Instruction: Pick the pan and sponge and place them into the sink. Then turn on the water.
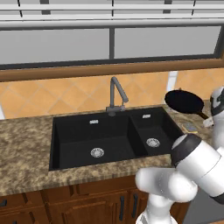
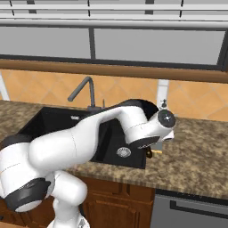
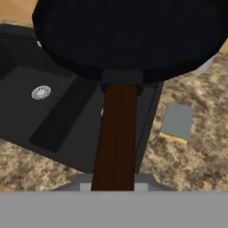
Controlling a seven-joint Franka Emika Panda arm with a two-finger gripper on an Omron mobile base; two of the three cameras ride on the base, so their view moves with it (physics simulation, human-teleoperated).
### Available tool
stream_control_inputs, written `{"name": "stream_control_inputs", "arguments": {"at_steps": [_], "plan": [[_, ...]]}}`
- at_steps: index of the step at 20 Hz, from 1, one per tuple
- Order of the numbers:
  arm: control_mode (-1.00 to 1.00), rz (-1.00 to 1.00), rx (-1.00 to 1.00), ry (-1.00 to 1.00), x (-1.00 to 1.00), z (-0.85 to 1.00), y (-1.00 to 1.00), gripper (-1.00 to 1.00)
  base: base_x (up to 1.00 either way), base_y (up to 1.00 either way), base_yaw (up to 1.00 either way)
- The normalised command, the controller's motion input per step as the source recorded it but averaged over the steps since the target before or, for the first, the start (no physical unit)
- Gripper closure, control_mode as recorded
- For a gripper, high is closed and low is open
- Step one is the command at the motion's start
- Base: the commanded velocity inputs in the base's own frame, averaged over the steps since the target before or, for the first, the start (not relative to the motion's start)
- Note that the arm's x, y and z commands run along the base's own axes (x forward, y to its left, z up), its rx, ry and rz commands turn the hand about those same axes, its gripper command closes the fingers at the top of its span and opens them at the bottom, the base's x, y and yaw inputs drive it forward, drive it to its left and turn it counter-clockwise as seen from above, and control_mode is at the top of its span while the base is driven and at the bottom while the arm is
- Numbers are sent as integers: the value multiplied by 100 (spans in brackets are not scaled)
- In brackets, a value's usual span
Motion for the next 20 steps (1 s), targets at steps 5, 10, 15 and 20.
{"name": "stream_control_inputs", "arguments": {"at_steps": [5, 10, 15, 20], "plan": [[-100, 30, 0, 25, 0, 9, 100, 100, 0, 0, 0], [-100, 21, 0, 0, 2, 0, 100, 100, 0, 0, 0], [-100, 6, 0, 4, 27, 0, 94, 100, 0, 0, 0], [-100, 2, 0, 6, 18, -7, 88, 100, 0, 0, 0]]}}
